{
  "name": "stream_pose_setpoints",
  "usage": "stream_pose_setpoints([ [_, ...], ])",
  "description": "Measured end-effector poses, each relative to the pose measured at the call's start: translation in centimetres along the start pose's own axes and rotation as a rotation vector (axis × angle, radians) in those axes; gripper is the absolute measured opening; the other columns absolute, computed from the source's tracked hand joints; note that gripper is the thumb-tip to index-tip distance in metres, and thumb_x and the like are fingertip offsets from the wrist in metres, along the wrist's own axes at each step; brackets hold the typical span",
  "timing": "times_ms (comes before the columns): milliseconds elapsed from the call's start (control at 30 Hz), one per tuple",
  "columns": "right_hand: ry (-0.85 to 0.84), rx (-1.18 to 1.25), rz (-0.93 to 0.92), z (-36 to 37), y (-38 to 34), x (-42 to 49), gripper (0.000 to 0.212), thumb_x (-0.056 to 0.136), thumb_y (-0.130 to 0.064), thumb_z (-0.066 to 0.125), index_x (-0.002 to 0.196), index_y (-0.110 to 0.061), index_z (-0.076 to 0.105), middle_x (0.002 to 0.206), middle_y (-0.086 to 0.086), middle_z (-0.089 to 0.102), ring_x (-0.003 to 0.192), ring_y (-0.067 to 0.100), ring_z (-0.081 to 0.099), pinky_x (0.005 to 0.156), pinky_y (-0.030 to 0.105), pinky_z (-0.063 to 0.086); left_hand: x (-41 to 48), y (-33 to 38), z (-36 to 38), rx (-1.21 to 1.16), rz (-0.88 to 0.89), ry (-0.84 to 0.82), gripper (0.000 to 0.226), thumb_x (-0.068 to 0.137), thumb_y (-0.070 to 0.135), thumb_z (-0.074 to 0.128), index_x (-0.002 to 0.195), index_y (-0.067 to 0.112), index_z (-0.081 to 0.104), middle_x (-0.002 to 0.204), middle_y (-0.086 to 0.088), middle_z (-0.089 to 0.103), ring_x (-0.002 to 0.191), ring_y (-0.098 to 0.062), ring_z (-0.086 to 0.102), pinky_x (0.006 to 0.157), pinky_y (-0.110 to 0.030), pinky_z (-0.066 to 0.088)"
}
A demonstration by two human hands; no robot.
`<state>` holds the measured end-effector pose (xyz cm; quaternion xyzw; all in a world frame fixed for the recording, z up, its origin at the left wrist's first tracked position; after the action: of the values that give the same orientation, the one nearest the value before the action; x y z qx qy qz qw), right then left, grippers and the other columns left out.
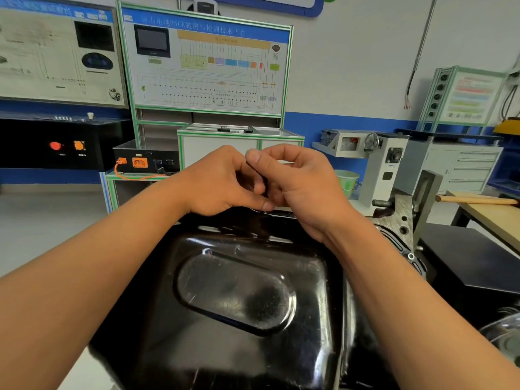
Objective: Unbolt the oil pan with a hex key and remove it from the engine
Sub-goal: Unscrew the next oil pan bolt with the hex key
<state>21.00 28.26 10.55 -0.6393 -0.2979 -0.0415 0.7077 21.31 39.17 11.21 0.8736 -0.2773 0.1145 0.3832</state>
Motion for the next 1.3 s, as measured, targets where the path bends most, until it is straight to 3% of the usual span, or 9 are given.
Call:
stream_pose_setpoints([
  [200,-0.006,0.001,-0.158,-0.4,-0.6,-0.1,0.006,0.090,-0.007,0.071,0.087,-0.003,0.074,0.057,-0.007,0.066,0.043,0.000,0.055,0.047,0.010,0.043,-0.1,0.2,-0.2,-0.008,0.002,0.010,0.016,0.074,0.012,0.083,0.078,0.002,0.071,0.073,-0.011,0.069,0.074,-0.025,0.063,0.085,-0.044,0.051],
  [267,-0.036,-0.080,-0.243,0.0,-1.1,-0.5,0.004,0.090,-0.006,0.072,0.092,-0.007,0.075,0.070,-0.007,0.071,0.049,-0.002,0.059,0.053,0.008,0.045,-0.1,0.3,-0.4,0.018,0.019,0.034,0.014,0.076,0.015,0.081,0.076,0.005,0.072,0.069,-0.015,0.066,0.066,-0.023,0.059,0.069,-0.038,0.049],
  [400,-0.107,-0.227,-0.270,1.0,-1.3,-0.7,0.009,0.088,-0.010,0.075,0.087,-0.018,0.071,0.074,-0.012,0.067,0.050,-0.005,0.055,0.054,0.007,0.041,-0.1,0.0,-0.5,0.029,-0.005,0.021,0.026,0.077,0.011,0.078,0.060,0.006,0.059,0.053,-0.004,0.048,0.054,-0.009,0.043,0.056,-0.027,0.037],
  [600,-0.107,-0.375,-0.320,1.4,-1.5,-0.9,0.027,0.091,-0.014,0.073,0.072,-0.007,0.055,0.056,0.000,0.045,0.051,0.012,0.036,0.054,0.020,0.035,0.0,0.1,-0.2,0.014,0.043,0.029,0.050,0.076,-0.014,0.063,0.050,0.028,0.060,0.051,0.017,0.059,0.051,0.005,0.053,0.054,-0.007,0.039],
  [700,-0.083,-0.329,-0.266,1.2,-1.2,-0.6,0.007,0.098,-0.013,0.062,0.094,-0.009,0.065,0.081,0.018,0.068,0.061,0.032,0.054,0.057,0.032,0.046,0.1,-0.2,-0.5,0.024,0.061,0.044,0.031,0.079,-0.012,0.066,0.064,0.015,0.065,0.060,0.010,0.064,0.057,-0.003,0.058,0.059,-0.021,0.046],
  [867,-0.050,-0.060,-0.098,0.2,-0.1,0.0,0.012,0.105,-0.017,0.051,0.110,-0.013,0.060,0.078,-0.003,0.075,0.052,0.014,0.063,0.052,0.020,0.046,0.2,0.1,-0.3,0.009,0.102,0.047,0.043,0.084,-0.005,0.070,0.056,0.028,0.063,0.064,-0.004,0.064,0.069,-0.030,0.059,0.080,-0.048,0.050],
  [1000,-0.041,0.022,-0.022,0.0,0.3,0.4,0.014,0.104,-0.025,0.053,0.104,-0.014,0.062,0.079,0.008,0.075,0.036,0.013,0.051,0.048,0.024,0.044,0.1,0.1,0.1,-0.025,0.085,0.018,0.009,0.076,0.016,0.074,0.068,0.016,0.070,0.071,-0.017,0.068,0.068,-0.031,0.058,0.074,-0.040,0.049],
  [1133,-0.036,0.003,-0.003,0.0,0.3,0.4,0.021,0.101,-0.031,0.057,0.091,-0.014,0.063,0.062,0.004,0.066,0.030,0.009,0.039,0.042,0.019,0.037,0.2,-0.5,0.1,-0.021,0.009,0.039,0.046,0.076,0.008,0.080,0.048,0.028,0.049,0.048,0.006,0.047,0.054,-0.013,0.041,0.054,-0.025,0.035],
  [1300,0.108,-0.038,-0.076,-0.9,-0.3,0.1,0.013,0.093,-0.028,0.070,0.086,-0.017,0.069,0.060,0.011,0.064,0.033,0.011,0.041,0.041,0.022,0.040,0.3,-0.5,0.3,0.011,0.011,0.021,0.038,0.077,0.010,0.081,0.054,0.020,0.052,0.055,-0.003,0.051,0.056,-0.013,0.043,0.056,-0.025,0.037],
])
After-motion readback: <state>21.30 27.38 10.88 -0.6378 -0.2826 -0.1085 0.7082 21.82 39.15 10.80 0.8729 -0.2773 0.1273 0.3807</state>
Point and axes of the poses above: each hand's wrist, its own x-axis towards the middle knuckle, its own z-axis out of the palm, y = z × x, the point moved 7 cm from there along x, towards the middle knuckle
